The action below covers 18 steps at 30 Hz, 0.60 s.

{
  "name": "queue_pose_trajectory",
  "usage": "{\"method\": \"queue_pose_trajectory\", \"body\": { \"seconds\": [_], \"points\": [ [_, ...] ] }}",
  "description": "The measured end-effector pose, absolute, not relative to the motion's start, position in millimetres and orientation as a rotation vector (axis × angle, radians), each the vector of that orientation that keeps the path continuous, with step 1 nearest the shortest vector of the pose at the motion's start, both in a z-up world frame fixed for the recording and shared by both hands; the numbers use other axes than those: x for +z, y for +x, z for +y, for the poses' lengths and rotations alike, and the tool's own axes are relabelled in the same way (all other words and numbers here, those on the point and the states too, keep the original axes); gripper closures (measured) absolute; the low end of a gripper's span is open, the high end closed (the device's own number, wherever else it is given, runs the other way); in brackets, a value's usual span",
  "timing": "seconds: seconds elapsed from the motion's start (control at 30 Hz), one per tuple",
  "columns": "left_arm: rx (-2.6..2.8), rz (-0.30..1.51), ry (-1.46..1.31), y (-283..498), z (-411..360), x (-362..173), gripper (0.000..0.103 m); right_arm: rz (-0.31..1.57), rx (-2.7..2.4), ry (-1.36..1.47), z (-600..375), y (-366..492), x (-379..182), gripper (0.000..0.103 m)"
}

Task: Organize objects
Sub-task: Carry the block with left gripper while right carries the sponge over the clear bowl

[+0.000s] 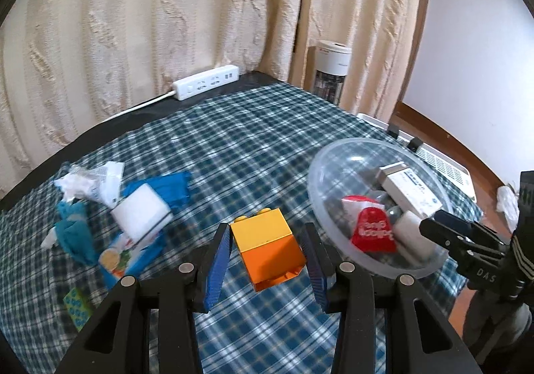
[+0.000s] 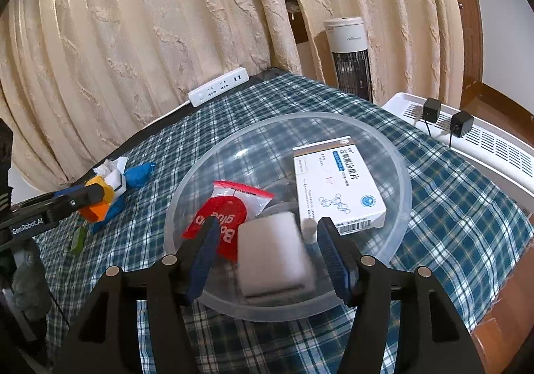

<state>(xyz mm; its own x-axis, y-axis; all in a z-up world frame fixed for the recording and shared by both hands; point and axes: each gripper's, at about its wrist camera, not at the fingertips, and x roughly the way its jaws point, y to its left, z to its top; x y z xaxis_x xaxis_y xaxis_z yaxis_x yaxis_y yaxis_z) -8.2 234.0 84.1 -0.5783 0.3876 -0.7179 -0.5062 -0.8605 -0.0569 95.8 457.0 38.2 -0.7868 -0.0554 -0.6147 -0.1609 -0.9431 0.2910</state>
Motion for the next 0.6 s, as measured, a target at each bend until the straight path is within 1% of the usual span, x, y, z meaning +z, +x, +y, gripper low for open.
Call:
{"method": "queue_pose_trajectory", "body": {
  "seconds": [0.6],
  "points": [
    [2.295,0.288,-1.018,-28,294,76,0.057,0.511,2.895,-0.977,454,93,39,0.041]
  ]
}}
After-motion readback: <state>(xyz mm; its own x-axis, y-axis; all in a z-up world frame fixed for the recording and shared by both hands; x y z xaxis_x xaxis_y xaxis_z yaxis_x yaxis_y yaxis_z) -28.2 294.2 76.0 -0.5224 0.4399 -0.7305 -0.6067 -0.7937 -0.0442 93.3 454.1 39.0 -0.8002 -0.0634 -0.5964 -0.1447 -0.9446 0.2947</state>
